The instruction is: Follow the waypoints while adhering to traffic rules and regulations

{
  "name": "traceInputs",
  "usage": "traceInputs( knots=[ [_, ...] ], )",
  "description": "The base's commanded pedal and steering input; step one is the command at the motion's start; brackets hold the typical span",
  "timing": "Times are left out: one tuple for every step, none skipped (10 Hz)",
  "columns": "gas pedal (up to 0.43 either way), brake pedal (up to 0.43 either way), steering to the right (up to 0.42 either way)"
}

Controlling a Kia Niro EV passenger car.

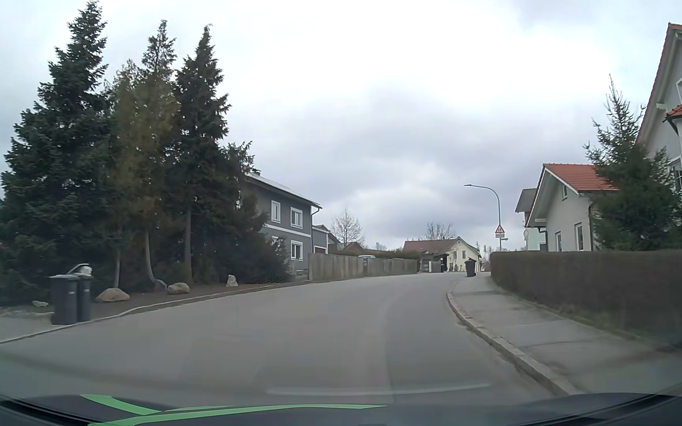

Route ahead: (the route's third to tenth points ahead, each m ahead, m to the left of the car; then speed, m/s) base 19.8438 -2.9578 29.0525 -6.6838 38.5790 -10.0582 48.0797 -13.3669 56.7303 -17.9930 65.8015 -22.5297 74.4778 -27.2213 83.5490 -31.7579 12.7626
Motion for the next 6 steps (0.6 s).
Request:
traceInputs(
  knots=[
    [0.22, 0.0, 0.049],
    [0.22, 0.0, 0.051],
    [0.22, 0.0, 0.053],
    [0.22, 0.0, 0.054],
    [0.22, 0.0, 0.054],
    [0.22, 0.0, 0.055]
  ],
)
